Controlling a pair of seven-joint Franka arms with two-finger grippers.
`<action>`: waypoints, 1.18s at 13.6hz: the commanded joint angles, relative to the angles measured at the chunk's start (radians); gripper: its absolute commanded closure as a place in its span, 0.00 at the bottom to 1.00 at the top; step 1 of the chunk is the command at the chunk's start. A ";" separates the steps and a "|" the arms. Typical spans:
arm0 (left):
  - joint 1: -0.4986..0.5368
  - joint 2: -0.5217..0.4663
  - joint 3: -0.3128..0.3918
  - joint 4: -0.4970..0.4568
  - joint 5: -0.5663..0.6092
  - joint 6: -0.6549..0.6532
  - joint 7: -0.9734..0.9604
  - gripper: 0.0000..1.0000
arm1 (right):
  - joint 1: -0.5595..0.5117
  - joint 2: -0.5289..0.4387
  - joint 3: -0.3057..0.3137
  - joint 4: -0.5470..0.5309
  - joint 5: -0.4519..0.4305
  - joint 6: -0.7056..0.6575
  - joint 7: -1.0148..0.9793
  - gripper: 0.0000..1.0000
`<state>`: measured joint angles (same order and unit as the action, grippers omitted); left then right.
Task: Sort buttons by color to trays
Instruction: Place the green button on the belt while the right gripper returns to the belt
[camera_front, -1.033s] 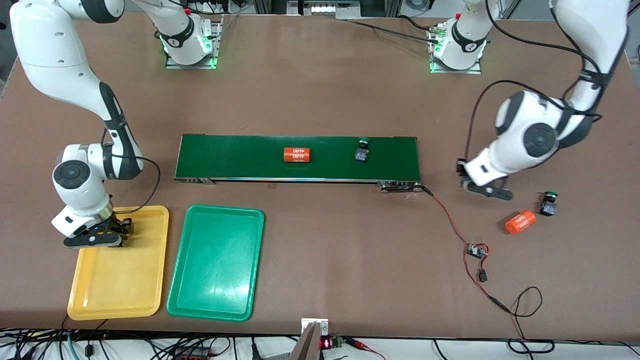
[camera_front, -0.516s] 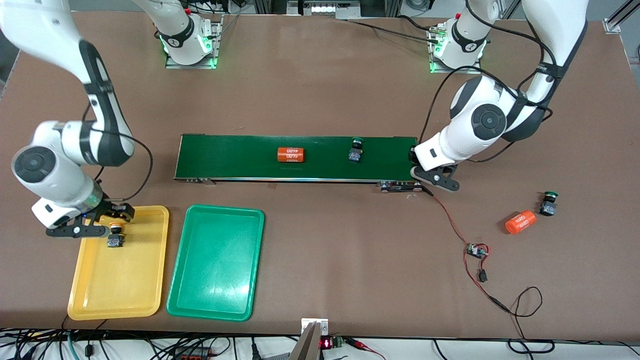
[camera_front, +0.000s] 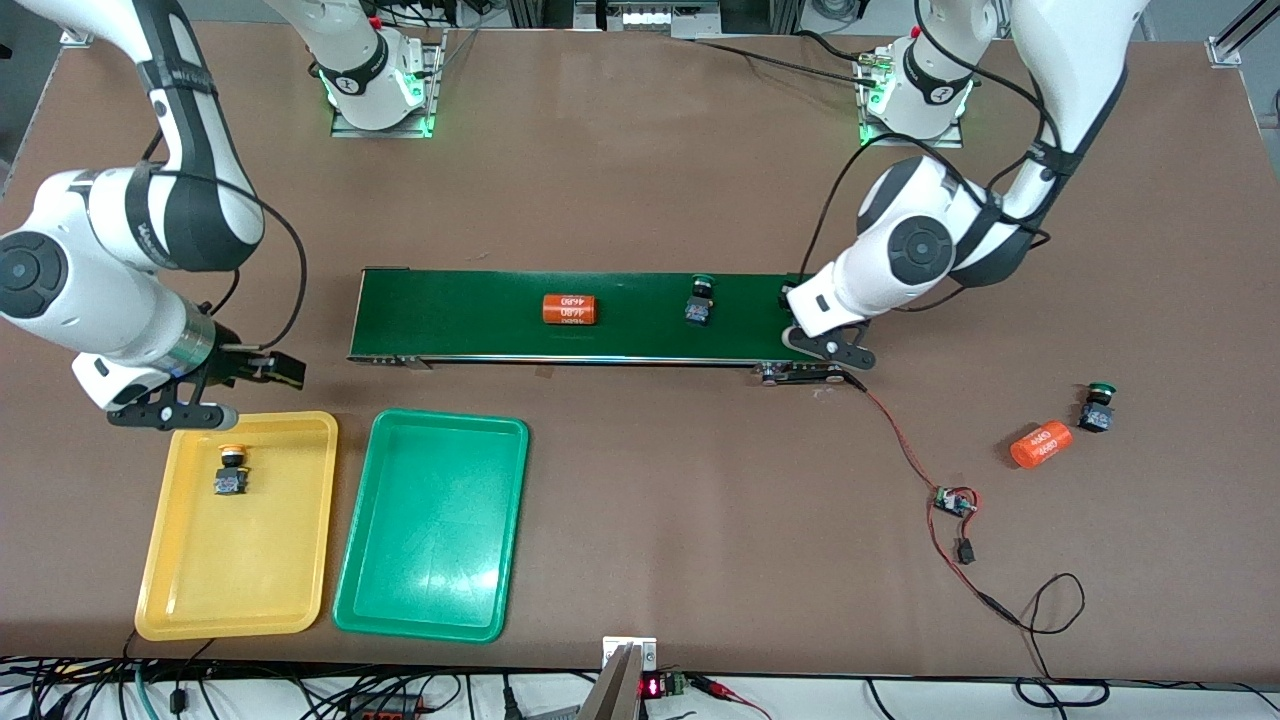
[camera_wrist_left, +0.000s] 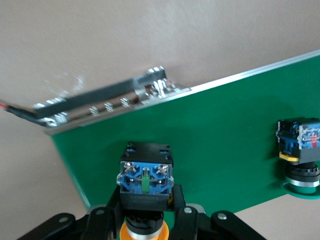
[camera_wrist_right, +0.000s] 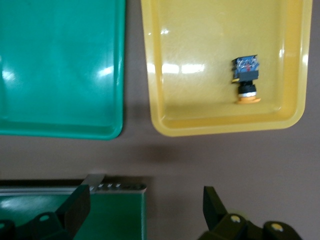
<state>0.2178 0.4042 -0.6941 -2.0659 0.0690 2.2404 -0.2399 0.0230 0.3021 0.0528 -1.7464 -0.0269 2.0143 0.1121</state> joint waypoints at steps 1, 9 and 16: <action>-0.008 -0.001 0.007 -0.017 -0.018 -0.010 -0.018 0.92 | 0.014 -0.089 0.009 -0.073 0.053 -0.042 0.027 0.00; 0.003 -0.067 0.019 0.000 -0.043 -0.016 -0.007 0.00 | 0.070 -0.178 0.134 -0.214 0.096 0.048 0.298 0.00; 0.023 0.053 0.344 0.194 0.052 -0.013 0.650 0.00 | 0.092 -0.196 0.329 -0.329 0.081 0.208 0.694 0.00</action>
<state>0.2481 0.3897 -0.4049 -1.9571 0.1037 2.2400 0.2473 0.1126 0.1357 0.3422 -2.0389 0.0556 2.1958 0.7107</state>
